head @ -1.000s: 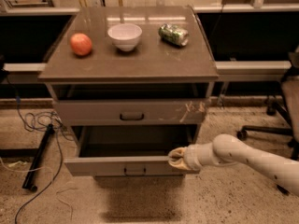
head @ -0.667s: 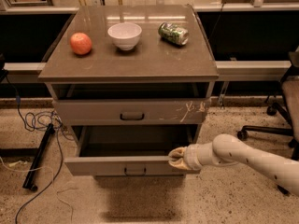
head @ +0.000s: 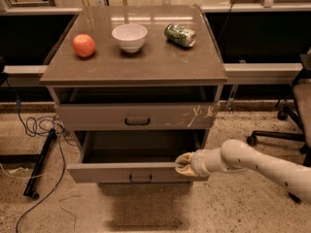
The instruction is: Open middle drawer
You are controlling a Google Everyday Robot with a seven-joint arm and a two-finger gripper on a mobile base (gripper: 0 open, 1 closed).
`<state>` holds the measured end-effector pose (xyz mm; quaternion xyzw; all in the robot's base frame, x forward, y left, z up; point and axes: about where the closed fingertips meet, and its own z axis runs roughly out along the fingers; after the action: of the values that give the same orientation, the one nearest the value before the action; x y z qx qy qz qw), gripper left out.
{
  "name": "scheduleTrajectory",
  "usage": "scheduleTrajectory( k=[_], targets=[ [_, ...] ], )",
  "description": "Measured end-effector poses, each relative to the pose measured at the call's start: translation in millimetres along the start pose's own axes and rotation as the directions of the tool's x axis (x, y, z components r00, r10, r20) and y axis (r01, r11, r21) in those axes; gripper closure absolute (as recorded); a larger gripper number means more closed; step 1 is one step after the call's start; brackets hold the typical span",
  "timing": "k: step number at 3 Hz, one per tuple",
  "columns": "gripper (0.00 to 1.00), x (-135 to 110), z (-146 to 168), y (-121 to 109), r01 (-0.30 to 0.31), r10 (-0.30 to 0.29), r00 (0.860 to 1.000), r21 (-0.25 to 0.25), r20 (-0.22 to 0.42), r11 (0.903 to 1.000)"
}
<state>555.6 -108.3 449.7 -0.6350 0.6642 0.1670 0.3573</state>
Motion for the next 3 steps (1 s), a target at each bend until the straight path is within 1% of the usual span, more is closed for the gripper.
scheduleTrajectory(
  k=[1,2,3],
  targets=[
    [0.11,0.0,0.0,0.0,0.000,0.000,1.000,0.000,0.000,1.0000],
    [0.03,0.0,0.1,0.0,0.000,0.000,1.000,0.000,0.000,1.0000],
    [0.26,0.1,0.1,0.2,0.000,0.000,1.000,0.000,0.000,1.0000]
  ],
)
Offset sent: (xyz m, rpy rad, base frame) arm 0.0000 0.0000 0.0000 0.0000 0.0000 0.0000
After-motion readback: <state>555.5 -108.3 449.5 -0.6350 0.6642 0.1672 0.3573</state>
